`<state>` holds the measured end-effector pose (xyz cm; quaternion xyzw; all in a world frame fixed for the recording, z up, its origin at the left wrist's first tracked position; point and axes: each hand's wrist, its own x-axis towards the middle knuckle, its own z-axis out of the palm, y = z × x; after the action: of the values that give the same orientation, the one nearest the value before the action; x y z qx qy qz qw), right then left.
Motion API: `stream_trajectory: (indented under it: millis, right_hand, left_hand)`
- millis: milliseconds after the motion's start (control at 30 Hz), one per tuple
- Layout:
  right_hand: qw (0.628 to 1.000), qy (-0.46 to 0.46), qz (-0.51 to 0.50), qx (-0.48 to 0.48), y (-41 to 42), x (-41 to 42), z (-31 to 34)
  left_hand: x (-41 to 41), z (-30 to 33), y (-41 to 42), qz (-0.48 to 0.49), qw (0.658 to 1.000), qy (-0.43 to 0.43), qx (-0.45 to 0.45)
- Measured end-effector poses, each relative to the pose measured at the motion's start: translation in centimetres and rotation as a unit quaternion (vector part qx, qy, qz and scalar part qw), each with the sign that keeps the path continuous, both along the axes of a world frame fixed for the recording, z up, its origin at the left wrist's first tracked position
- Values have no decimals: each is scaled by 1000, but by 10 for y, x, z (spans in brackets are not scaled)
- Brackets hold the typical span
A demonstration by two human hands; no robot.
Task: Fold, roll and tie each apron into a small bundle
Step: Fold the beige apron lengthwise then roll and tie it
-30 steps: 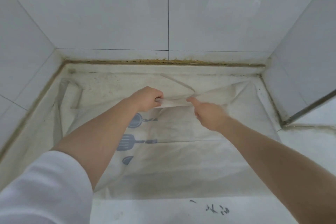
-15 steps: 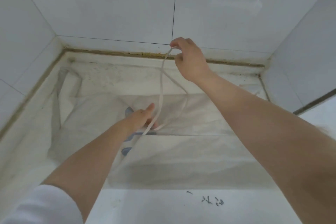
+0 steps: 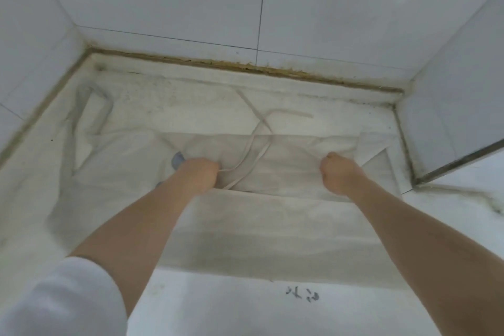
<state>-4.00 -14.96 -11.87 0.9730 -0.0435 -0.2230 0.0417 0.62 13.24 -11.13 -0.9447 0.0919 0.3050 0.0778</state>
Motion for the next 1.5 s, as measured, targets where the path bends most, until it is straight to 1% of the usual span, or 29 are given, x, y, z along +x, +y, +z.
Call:
stream_trajectory:
  millis: [33, 100, 167, 200, 233, 267, 300, 367, 433, 467, 500, 533, 600, 667, 700, 767, 833, 933, 1000, 1100, 1133, 1200, 1267, 1300, 1333, 1367, 1400, 1467, 1500]
  right_hand:
    - [1000, -3, 26, 14, 3, -5, -1]
    - [997, -2, 61, 57, 7, -15, 0]
    - [991, -1, 90, 98, 17, -23, -3]
    - [989, -3, 101, 105, 21, -26, -4]
    - [988, -5, 110, 106, 26, -28, -4]
    - [986, -2, 121, 112, 26, -28, -5]
    - [983, 11, 133, 125, 28, -28, -4]
    - [975, 24, 149, 160, 23, -23, 2]
    - [978, -57, 130, 150, -2, -16, 8]
    - [979, -114, 91, 145, -20, -15, 9]
    - [975, -159, 38, 151, -38, -15, 10]
    - [969, -186, -17, 162, -55, -15, 10]
    - [970, -163, -108, 141, -87, -11, 7]
    - [972, -131, -154, 116, -110, -2, 0]
    - [969, -128, -166, 133, -118, 2, -2]
    - [956, -105, -167, 217, -124, 3, -1]
    - [949, -91, -109, 282, -125, 1, -1]
    - [936, -97, -35, 336, -121, 2, -4]
    - [918, -92, -48, 383, -113, 5, -3]
    - [885, -86, -75, 452, -104, 7, 6]
    - [885, -88, -68, 452, -105, 5, 8]
    - [904, -70, -40, 420, -113, 2, 5]
    - [933, -14, -9, 359, -123, -4, -2]
    - [940, 8, -21, 341, -125, -7, -5]
    - [937, 12, -57, 345, -126, -10, -6]
    - [927, -6, -105, 359, -122, -10, -5]
    - [914, -51, -152, 373, -117, -9, -4]
    - [893, -140, -225, 364, -105, -7, -4]
    - [884, -147, -267, 355, -100, -7, -6]
  left_hand:
    - [1, 1, 2, -10, 999, 16, 37]
    - [-1, 4, -1, 6, 996, 11, 90]
    - [-5, 6, -11, 49, 990, -46, 124]
    - [-9, 7, -24, 46, 988, -95, 109]
    - [-11, 4, -39, 15, 987, -143, 68]
    - [-16, 3, -61, -25, 985, -171, 5]
    - [-22, 2, -81, -66, 982, -165, -62]
    - [-35, 0, -118, -117, 972, -96, -181]
    - [-44, -10, -146, -87, 962, -30, -255]
    - [-48, -18, -153, -60, 962, -10, -267]
    - [-52, -28, -156, -45, 967, -2, -252]
    - [-56, -35, -154, -53, 975, -8, -213]
    - [-60, -47, -153, -80, 987, -22, -141]
    - [-60, -49, -147, -76, 989, -28, -123]
    - [-58, -50, -141, -71, 989, -32, -122]
    - [-52, -49, -127, -58, 991, -37, -119]
    - [-48, -47, -113, -47, 990, -49, -120]
    - [-42, -36, -110, -11, 987, -44, -152]
    - [-41, -29, -121, 1, 987, -30, -159]
    - [-46, -27, -140, -1, 992, -16, -128]
    - [-48, -29, -143, -3, 993, -9, -116]
    - [-49, -30, -144, 5, 993, 2, -117]
    - [-49, -32, -138, 16, 990, 9, -142]
    - [-50, -32, -135, 22, 988, 0, -154]
    - [-51, -33, -132, 25, 986, -19, -165]
    - [-52, -35, -128, 26, 983, -44, -174]
    - [-53, -36, -127, 21, 981, -67, -179]
    - [-58, -38, -128, -3, 977, -97, -189]
    - [-61, -39, -130, -21, 974, -108, -197]
